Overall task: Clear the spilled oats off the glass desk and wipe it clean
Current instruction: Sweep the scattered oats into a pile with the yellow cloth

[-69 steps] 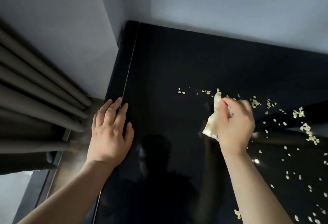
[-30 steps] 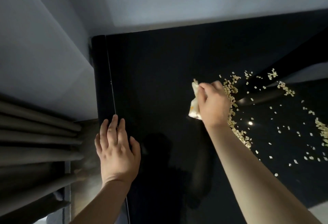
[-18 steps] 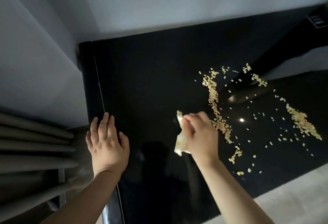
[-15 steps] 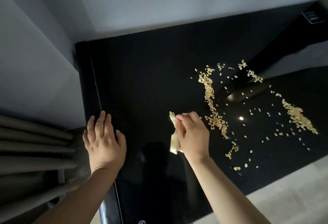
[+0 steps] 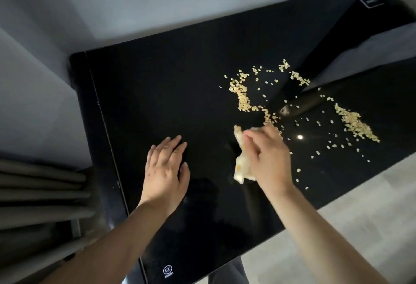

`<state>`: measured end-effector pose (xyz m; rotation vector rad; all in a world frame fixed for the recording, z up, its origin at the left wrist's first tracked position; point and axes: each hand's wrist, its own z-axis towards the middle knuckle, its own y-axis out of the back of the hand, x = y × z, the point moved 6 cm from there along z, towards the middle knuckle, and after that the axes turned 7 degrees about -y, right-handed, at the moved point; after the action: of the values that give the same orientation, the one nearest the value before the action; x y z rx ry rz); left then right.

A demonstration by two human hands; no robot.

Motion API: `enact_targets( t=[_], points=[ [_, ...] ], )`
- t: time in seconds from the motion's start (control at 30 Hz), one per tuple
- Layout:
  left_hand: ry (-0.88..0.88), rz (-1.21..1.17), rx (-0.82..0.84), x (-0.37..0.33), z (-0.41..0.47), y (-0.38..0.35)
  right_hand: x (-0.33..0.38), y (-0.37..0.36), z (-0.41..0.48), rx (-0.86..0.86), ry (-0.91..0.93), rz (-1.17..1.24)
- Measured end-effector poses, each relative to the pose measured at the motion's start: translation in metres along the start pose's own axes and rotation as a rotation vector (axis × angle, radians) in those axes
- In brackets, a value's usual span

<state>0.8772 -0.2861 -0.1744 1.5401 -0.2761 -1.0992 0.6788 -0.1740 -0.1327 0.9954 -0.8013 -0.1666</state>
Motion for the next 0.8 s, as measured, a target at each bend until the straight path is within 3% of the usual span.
enact_targets(
  t=[0.1, 0.2, 0.43, 0.63, 0.7, 0.8],
  points=[
    [-0.024, 0.007, 0.037, -0.010, 0.001, -0.007, 0.007, -0.007, -0.058, 0.084, -0.030, -0.016],
    [-0.055, 0.031, 0.073, -0.016, 0.003, -0.012, -0.001, -0.013, -0.085, 0.053, -0.078, -0.009],
    [-0.101, 0.069, 0.140, -0.036, 0.016, -0.031, -0.038, 0.002, -0.059, 0.023, 0.071, -0.028],
    [-0.076, 0.126, 0.127, -0.043, 0.025, -0.034, -0.100, 0.035, -0.004, -0.128, -0.032, -0.168],
    [-0.096, 0.159, 0.137, -0.043, 0.023, -0.035, -0.095, 0.043, 0.002, -0.140, -0.047, -0.141],
    [-0.116, 0.191, 0.156, -0.043, 0.020, -0.037, -0.061, 0.040, -0.019, -0.027, -0.038, -0.063]
  ],
)
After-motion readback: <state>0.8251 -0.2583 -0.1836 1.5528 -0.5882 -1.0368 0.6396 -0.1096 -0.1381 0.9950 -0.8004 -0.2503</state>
